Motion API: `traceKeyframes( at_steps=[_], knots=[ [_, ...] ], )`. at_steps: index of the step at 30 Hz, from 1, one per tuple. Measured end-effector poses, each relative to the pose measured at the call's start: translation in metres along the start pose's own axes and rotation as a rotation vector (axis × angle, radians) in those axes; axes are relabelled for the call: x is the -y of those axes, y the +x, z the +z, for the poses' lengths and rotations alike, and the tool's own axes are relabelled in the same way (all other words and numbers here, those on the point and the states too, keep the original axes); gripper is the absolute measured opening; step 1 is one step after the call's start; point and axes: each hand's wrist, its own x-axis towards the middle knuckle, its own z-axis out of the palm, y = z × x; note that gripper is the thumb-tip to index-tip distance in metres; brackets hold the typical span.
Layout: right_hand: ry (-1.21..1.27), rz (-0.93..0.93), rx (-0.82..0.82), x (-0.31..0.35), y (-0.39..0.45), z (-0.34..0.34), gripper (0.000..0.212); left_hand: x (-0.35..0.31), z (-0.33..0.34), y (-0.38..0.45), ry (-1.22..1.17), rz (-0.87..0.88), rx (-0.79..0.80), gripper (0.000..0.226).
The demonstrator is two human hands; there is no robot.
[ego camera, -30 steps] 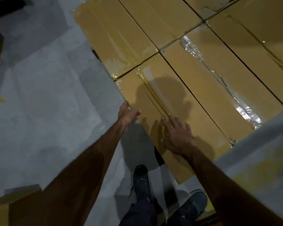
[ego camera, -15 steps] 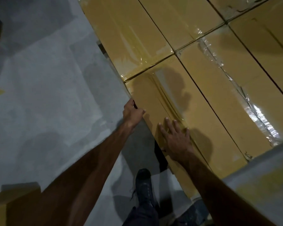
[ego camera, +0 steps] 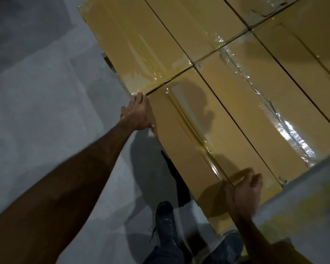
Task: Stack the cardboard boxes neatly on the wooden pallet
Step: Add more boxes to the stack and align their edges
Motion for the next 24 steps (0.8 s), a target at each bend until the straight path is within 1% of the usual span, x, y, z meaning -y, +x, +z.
traceKeyframes(
  at_steps=[2, 4, 7, 8, 10, 12, 16, 18, 24],
  knots=[
    [-0.003, 0.052, 0.033, -0.009, -0.002, 0.004, 0.097, -0.003, -0.001, 0.005, 0.01, 0.002, 0.04, 0.142],
    [0.015, 0.097, 0.04, -0.008, -0.001, 0.006, 0.102, -0.003, 0.001, 0.007, -0.002, 0.009, 0.037, 0.143],
    [0.121, 0.376, 0.079, 0.002, -0.006, 0.001, 0.112, 0.004, 0.005, 0.01, -0.009, 0.043, 0.031, 0.144],
    [0.152, 0.416, 0.094, 0.004, -0.008, 0.0, 0.114, 0.007, 0.006, 0.012, -0.005, 0.065, 0.028, 0.144],
    [0.18, 0.406, 0.094, 0.004, -0.009, 0.0, 0.114, 0.012, 0.01, 0.016, 0.007, 0.099, 0.013, 0.146],
    [0.209, 0.42, 0.084, 0.004, -0.008, -0.001, 0.116, 0.011, 0.011, 0.017, -0.002, 0.096, 0.008, 0.145],
    [0.377, 0.588, 0.063, 0.011, -0.011, -0.004, 0.124, 0.008, 0.009, 0.013, -0.038, 0.112, -0.011, 0.143],
    [0.399, 0.594, 0.044, 0.011, -0.011, -0.001, 0.123, 0.008, 0.008, 0.012, -0.052, 0.111, -0.016, 0.141],
    [0.352, 0.561, 0.012, 0.007, -0.009, 0.006, 0.116, 0.004, 0.007, 0.007, -0.11, 0.087, -0.072, 0.13]
  ],
)
